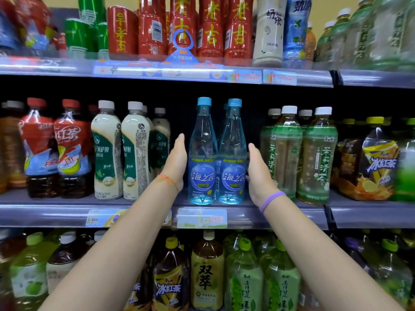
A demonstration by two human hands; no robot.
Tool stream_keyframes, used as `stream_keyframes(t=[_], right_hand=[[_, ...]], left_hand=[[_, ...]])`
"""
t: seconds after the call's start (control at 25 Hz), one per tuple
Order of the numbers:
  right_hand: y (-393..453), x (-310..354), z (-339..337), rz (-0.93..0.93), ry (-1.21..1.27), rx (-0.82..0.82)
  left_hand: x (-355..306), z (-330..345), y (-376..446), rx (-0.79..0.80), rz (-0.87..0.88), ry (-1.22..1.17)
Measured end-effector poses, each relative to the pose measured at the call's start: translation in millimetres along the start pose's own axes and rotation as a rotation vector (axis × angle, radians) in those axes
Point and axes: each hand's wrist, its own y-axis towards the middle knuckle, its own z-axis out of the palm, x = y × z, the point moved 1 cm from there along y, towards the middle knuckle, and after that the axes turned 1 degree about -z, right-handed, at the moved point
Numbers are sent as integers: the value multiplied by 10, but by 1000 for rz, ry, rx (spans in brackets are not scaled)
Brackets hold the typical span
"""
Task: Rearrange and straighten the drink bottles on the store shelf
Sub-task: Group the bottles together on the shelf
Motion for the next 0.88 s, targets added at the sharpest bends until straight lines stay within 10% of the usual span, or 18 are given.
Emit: stream_keyframes(t=[0.24, 0.88], right_hand=[[383, -179, 56, 76, 58, 11], [-95, 2, -45, -194, -304, 88]], left_hand=[[48, 93, 275, 138, -96, -181], [-3, 93, 569, 288, 27, 224]])
